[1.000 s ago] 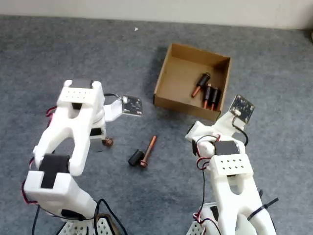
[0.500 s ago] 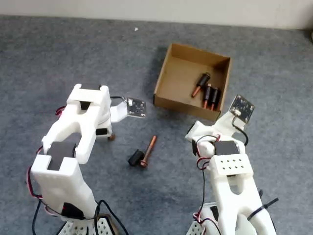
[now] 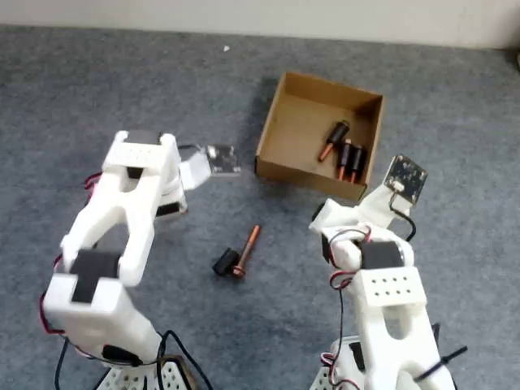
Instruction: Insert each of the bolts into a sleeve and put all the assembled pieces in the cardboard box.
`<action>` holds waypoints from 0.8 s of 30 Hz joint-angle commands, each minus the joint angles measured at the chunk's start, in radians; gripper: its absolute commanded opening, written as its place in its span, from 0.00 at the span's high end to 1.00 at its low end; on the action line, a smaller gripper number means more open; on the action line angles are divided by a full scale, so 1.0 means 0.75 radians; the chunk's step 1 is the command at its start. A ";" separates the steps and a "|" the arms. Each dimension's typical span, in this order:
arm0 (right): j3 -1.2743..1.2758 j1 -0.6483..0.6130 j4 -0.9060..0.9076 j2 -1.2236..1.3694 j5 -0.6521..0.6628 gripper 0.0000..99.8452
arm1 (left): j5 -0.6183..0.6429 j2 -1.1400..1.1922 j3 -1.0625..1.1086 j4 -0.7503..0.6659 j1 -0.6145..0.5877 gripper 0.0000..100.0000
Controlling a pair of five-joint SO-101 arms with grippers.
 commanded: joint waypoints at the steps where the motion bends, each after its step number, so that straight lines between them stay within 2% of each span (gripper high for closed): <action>1: 0.056 0.007 -0.021 -0.134 0.041 1.00 | 0.139 -0.238 0.030 0.016 0.036 0.99; 4: 0.159 0.003 -0.122 -0.216 0.051 1.00 | 0.309 -0.390 0.087 0.018 0.071 0.99; 7: 0.230 -0.040 -0.146 -0.322 0.151 1.00 | 0.454 -0.549 0.138 0.018 0.116 0.99; 12: 0.361 -0.136 -0.150 -0.582 0.264 1.00 | 0.933 -0.787 0.204 0.016 0.199 0.99; 15: 0.429 -0.173 -0.150 -0.738 0.331 1.00 | 1.129 -0.915 0.232 0.014 0.242 0.99; 24: 0.652 -0.314 -0.195 -1.159 0.544 1.00 | 1.508 -1.361 0.531 -0.475 0.322 0.99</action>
